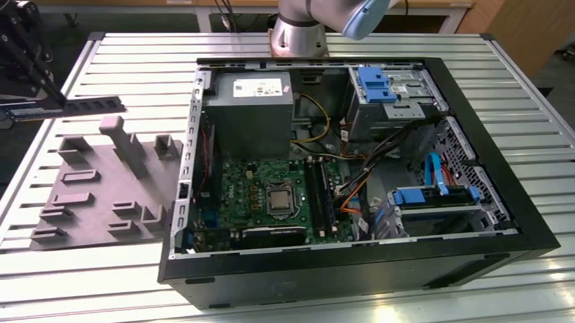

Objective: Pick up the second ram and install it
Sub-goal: 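Pick up the second ram and move it above second insertion slot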

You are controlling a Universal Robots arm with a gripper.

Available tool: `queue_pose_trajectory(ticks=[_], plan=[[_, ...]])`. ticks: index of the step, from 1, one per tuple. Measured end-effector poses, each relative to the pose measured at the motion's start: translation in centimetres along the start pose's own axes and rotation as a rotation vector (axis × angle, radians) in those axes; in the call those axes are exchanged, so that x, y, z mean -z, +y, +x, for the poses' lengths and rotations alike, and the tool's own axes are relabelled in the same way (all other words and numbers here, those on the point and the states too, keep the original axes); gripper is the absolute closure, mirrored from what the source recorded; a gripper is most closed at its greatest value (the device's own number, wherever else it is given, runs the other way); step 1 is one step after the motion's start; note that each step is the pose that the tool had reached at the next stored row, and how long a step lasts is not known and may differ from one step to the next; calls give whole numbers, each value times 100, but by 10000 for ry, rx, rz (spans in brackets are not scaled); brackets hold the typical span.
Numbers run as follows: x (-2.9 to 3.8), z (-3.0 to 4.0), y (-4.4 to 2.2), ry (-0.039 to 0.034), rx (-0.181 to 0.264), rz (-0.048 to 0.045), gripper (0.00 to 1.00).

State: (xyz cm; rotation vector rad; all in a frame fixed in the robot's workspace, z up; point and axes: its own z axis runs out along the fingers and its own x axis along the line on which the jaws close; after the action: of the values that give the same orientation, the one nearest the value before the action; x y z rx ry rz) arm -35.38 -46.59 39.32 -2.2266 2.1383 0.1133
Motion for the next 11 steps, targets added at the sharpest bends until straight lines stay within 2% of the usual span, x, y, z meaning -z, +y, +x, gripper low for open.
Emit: queue_pose_trajectory(ticks=[11], plan=[[2,3,-71,1,0,0,88]])
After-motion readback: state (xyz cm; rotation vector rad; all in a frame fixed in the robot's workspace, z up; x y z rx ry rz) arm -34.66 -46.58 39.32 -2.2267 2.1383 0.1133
